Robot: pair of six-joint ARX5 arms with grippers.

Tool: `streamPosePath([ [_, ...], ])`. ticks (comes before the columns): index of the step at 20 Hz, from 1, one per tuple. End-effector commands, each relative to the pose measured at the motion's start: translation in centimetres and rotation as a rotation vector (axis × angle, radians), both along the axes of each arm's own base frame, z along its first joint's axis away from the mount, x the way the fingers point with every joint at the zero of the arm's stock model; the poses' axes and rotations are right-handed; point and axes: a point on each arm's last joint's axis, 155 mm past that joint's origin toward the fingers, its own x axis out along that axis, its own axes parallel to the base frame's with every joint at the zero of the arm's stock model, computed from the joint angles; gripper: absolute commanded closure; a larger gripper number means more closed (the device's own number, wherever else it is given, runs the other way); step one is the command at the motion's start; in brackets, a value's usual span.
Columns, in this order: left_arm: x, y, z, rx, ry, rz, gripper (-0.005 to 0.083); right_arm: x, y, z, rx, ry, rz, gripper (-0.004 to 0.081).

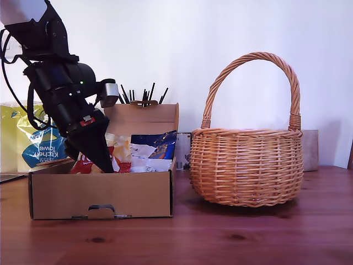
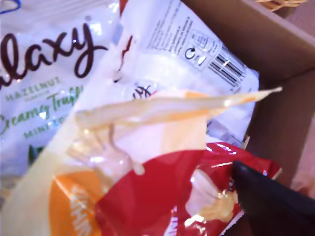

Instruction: Move the bags of Easter eggs from the cardboard box on the left into the woven basket on the right side.

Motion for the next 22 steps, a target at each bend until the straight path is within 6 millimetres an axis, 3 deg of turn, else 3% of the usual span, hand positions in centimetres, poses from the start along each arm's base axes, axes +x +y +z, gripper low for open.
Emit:
streamPosePath([
  [1, -0.5, -0.4, -0.8, 0.006, 0.024, -0.010, 0.0426, -0.2, 0.4, 0.4, 0.003, -0.013, 0.020, 0.0782],
  [2, -0.5, -0.4, -0.8, 0.006, 0.022, -0.010, 0.0572, -0.2, 0.4, 0.4, 0.003, -0.013, 0.020, 0.0782],
  [4, -0.4, -0.4, -0.6, 0.004, 0.019, -0.010, 0.0704, -0.2, 0.4, 0.4, 0.002, -0.014, 0.021, 0.0782],
  [9, -0.4, -0.4, 1.7, 0.000, 0.009, -0.010, 0.0717, 0.0, 0.4, 0.7, 0.005, -0.028, 0.020, 0.0782],
  [17, -0.6, -1.6, 12.0, -0.135, -0.163, -0.002, 0.0738, 1.2, 0.6, 2.7, 0.019, -0.124, 0.019, 0.0782],
  [22, -2.0, -5.8, 16.9, -0.335, -0.187, -0.018, 0.0738, 1.3, 0.6, 2.8, 0.021, -0.133, 0.019, 0.0782],
])
